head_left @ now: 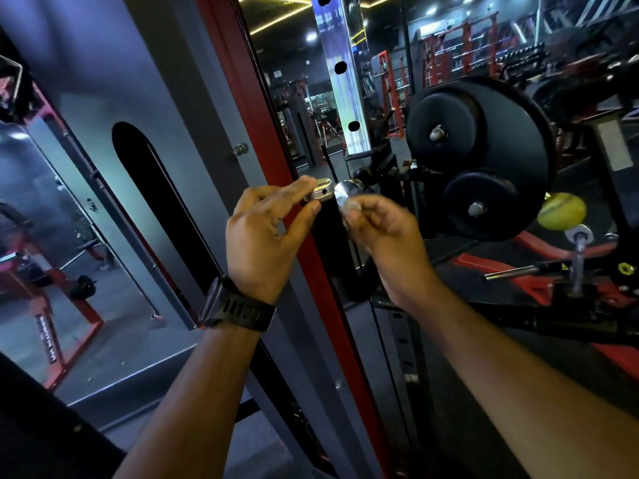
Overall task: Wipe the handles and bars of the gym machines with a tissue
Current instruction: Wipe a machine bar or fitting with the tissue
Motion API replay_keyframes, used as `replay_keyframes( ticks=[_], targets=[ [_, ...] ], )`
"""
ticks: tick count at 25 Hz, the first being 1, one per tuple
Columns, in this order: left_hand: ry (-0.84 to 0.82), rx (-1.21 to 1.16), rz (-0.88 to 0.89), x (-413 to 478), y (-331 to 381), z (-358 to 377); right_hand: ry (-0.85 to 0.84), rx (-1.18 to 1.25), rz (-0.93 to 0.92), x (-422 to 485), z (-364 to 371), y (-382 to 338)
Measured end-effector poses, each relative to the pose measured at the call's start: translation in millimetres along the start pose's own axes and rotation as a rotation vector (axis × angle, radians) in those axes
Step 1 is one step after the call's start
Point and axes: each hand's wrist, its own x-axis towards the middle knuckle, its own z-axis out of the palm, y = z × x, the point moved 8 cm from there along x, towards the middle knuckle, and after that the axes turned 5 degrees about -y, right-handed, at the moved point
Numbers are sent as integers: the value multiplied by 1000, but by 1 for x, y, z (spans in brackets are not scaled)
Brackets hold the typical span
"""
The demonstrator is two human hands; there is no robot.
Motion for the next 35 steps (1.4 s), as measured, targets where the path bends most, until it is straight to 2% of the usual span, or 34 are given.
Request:
replay_keyframes(
  ticks=[5, 9, 13, 17, 19, 22, 26, 29, 32, 33, 35],
  targets=[
    [-32, 30, -8, 0, -3, 1, -207, 40, 138, 19, 11, 6],
    [-13, 42, 0, 0, -3, 1, -279, 157, 237, 27, 19, 6],
    [-25, 58, 16, 1, -2, 2, -326, 138, 292, 23, 15, 13],
    [-8, 62, 34, -1, 1, 0, -285, -87, 352, 0, 0, 23],
    [-6, 60, 36, -1, 0, 1, -119, -138, 213, -9, -8, 21],
    [-8, 54, 17, -2, -3, 1, 124, -270, -157, -38, -3, 7],
    [-5, 45, 42, -4, 1, 3, 124, -539, -485, -60, 7, -2],
    [-4, 51, 49, -6, 2, 2, 171, -680, -606, -66, 13, -9],
    [-19, 56, 60, -5, 2, 4, 123, -856, -702, -71, 16, -8],
    [-17, 52, 57, -5, 2, 3, 92, -876, -677, -74, 15, -2],
    [9, 60, 66, -5, 3, 0, 35, -864, -508, -74, 15, 12]
  ],
)
